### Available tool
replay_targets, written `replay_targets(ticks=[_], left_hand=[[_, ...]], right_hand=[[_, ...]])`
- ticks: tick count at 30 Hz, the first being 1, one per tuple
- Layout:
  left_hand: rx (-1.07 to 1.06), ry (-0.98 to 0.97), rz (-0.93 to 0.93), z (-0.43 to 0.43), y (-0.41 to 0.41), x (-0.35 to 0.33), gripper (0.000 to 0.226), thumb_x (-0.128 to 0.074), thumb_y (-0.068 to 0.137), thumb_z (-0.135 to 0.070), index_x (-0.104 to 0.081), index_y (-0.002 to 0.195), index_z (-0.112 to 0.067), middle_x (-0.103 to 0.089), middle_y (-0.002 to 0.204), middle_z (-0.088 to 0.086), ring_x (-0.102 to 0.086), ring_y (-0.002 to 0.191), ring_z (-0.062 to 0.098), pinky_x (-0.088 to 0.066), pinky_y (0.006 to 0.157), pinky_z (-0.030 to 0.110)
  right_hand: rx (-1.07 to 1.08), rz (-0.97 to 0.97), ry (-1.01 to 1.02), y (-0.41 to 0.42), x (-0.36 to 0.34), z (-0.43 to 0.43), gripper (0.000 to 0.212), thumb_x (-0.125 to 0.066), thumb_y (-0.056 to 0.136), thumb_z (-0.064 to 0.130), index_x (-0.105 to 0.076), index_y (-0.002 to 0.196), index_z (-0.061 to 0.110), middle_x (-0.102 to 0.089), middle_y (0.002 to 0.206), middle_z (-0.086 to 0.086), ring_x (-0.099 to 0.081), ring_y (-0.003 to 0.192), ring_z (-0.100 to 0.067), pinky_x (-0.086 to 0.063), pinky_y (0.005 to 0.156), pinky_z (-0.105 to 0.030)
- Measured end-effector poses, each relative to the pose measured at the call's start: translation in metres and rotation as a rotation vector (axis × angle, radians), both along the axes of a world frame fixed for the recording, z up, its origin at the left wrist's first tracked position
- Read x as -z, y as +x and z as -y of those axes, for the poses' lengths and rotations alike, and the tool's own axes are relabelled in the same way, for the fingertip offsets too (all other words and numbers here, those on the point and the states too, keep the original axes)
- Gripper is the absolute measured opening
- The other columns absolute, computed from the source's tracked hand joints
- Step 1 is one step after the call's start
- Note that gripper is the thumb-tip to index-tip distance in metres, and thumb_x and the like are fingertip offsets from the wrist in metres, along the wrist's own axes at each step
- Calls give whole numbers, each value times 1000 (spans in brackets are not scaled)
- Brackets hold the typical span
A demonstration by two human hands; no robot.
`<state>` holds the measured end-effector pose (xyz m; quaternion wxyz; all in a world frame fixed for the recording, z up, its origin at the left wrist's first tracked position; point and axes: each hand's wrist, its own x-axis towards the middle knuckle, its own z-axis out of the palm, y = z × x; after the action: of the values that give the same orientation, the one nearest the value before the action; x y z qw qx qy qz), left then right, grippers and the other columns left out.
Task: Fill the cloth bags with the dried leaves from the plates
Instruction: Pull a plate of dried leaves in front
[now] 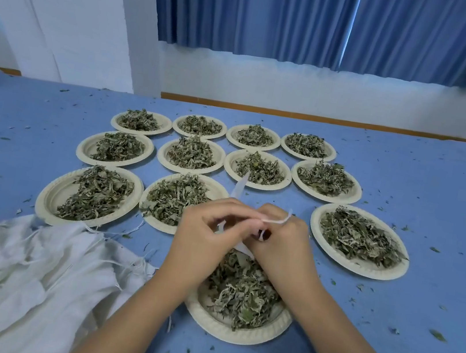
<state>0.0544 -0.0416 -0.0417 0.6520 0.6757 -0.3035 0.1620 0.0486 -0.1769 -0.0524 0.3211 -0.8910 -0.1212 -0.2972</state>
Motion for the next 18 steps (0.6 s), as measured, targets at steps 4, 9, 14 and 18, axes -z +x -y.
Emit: replay_targets(ticks=[4,9,14,18], left_hand=[[265,-525,-349,-17,7,-3,14,-83,62,-21,-77,74,-20,-71,72,-1,-61,66,8,-52,66,18],[119,-593,-355,-31,12,-5,5,-76,70,-15,-75,74,-17,-71,75,-1,-65,68,8,-53,67,15],[-169,185,65,-12,5,10,18,-73,81,0,-76,91,-13,-74,86,-3,-69,81,8,-56,76,23],[-192,233,197,-10,6,13,18,-73,82,-10,-74,100,-13,-71,91,-6,-66,85,3,-54,78,21]], right_hand=[[28,-183,384,-1,-3,11,24,-83,68,6,-61,63,16,-51,46,16,-43,41,0,-31,46,-8],[6,-350,623,0,-3,21,25,-84,69,8,-59,66,12,-67,60,-4,-53,49,-10,-47,51,-28],[-148,-475,777,-5,-2,17,32,-83,69,9,-51,70,9,-60,85,-37,-61,65,-38,-52,68,-56],[-414,-520,952,-10,-3,17,25,-81,67,9,-60,80,8,-66,78,-14,-64,75,-20,-55,76,-32]])
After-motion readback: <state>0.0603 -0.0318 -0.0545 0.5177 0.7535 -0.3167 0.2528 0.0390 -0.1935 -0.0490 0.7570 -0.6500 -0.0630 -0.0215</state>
